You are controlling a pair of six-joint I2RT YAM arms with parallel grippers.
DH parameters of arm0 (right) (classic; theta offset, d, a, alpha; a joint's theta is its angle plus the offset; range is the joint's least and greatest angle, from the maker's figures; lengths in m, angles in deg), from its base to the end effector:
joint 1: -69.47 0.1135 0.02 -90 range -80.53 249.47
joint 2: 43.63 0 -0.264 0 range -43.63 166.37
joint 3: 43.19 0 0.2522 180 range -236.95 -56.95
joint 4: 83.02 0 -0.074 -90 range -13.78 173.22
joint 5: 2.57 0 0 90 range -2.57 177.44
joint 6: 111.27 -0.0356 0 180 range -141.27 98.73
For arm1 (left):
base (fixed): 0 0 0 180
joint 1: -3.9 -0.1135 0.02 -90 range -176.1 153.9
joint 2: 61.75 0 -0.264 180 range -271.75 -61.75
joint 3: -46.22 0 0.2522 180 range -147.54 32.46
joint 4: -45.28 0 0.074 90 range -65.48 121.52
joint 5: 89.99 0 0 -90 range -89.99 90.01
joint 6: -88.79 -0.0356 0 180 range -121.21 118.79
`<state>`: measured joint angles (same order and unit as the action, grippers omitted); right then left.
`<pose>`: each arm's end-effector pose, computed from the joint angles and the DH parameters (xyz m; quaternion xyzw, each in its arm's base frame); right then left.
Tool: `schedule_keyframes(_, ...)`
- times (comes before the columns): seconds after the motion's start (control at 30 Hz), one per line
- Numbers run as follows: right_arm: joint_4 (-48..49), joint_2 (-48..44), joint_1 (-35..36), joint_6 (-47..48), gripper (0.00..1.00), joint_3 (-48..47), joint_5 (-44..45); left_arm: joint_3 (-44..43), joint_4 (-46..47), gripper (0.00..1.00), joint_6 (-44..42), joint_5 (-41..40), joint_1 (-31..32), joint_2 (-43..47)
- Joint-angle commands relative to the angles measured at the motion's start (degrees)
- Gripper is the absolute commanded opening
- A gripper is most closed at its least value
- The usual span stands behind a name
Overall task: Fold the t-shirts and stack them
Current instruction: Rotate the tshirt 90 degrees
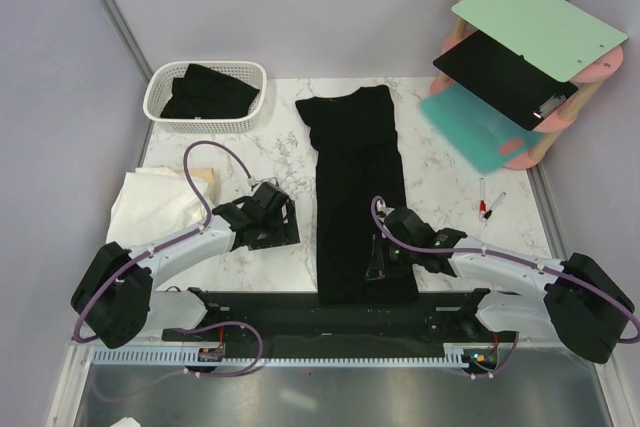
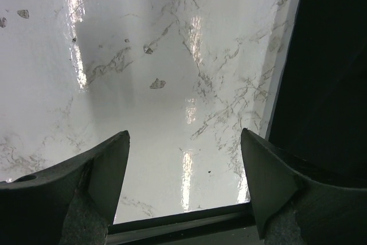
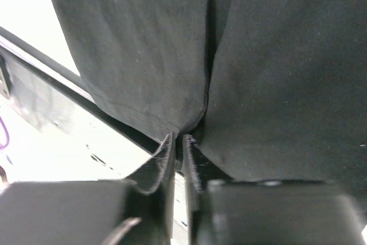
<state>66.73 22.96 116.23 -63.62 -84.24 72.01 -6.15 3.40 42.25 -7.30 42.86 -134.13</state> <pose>0.1326 0.1548 0.1575 -0.0759 0.9449 0.2959 0.1177 0.1806 -0.1402 0.1824 -0.0535 0.9667 -0.1131 0.2231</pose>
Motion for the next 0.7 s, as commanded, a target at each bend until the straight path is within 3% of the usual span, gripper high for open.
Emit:
schedule_keyframes(0.0, 3.0, -0.3, 0.3, -1.2, 0.09, 0.5, 1.4, 0.6, 1.5, 0.84, 1.5, 0.1, -0.1, 0.2)
schedule_keyframes(0.03, 3.0, -1.1, 0.4, -1.4, 0.03, 0.7, 1.5, 0.6, 1.6, 0.84, 1.4, 0.1, -0.1, 0.2)
schedule_keyframes(0.13, 2.2, -3.4, 0.4, -2.0, 0.01, 0.7, 1.5, 1.0, 1.7, 0.84, 1.4, -0.2, -0.1, 0.2)
schedule_keyframes(0.67, -9.6, -14.0, 1.9, -4.5, 0.00, 3.5, 0.6, 1.1, 2.6, 0.84, 1.0, -0.1, -0.1, -1.8)
